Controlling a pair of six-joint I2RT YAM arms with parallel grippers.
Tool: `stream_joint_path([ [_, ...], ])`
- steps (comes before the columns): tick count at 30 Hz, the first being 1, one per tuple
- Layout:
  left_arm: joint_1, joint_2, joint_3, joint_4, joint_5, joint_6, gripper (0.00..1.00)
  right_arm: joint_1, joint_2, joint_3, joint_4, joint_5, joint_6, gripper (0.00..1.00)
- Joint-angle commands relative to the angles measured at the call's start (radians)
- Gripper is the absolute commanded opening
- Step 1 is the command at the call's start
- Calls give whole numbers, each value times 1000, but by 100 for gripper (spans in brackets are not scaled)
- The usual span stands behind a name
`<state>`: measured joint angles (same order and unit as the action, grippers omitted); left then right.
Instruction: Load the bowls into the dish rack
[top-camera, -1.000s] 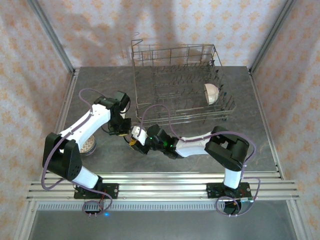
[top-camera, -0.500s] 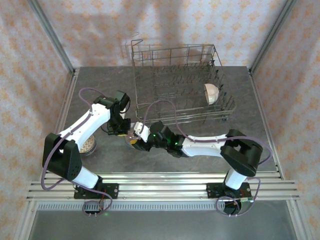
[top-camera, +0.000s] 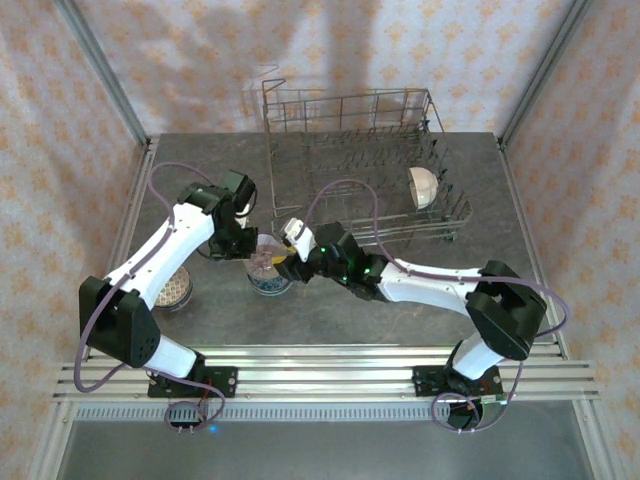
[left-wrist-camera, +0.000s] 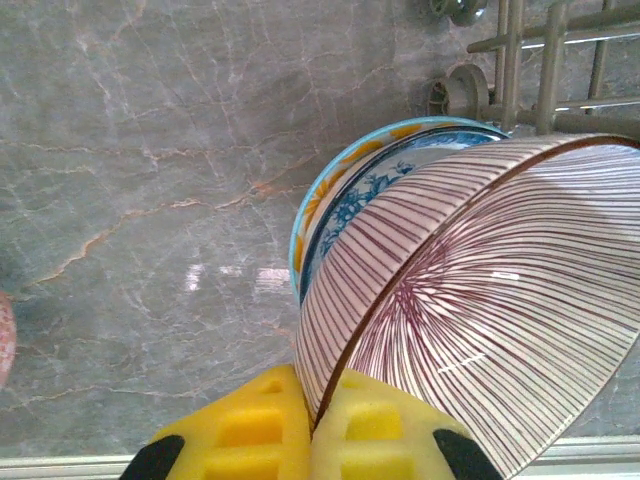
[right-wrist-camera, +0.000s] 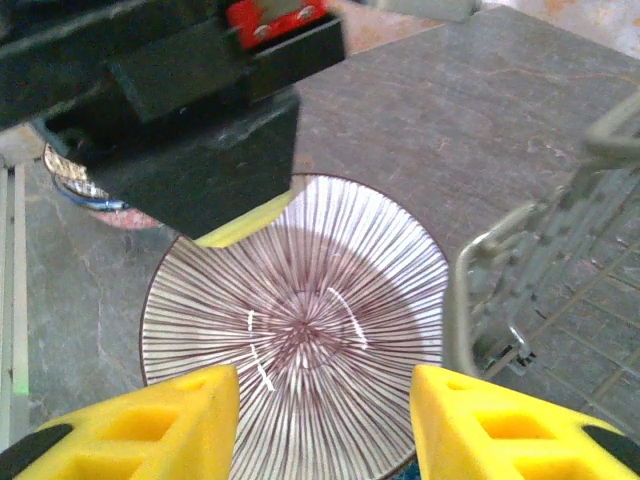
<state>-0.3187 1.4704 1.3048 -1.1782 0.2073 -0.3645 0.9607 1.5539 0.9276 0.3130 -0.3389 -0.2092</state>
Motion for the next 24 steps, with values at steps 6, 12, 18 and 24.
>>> stream_joint_path([
  [6, 43, -104, 57, -56, -70, 36, 0, -19, -123, 149, -212, -22, 53, 46],
  [12, 74, -135, 87, -55, -98, 42, 0, -32, -101, 256, -346, -20, 81, 45],
  [18, 79, -171, 146, 11, -112, 39, 0, -48, -69, 403, -532, -5, 131, 44],
  [24, 80, -144, 230, 99, -70, 22, 0, -97, -21, 537, -676, -63, 186, 43],
])
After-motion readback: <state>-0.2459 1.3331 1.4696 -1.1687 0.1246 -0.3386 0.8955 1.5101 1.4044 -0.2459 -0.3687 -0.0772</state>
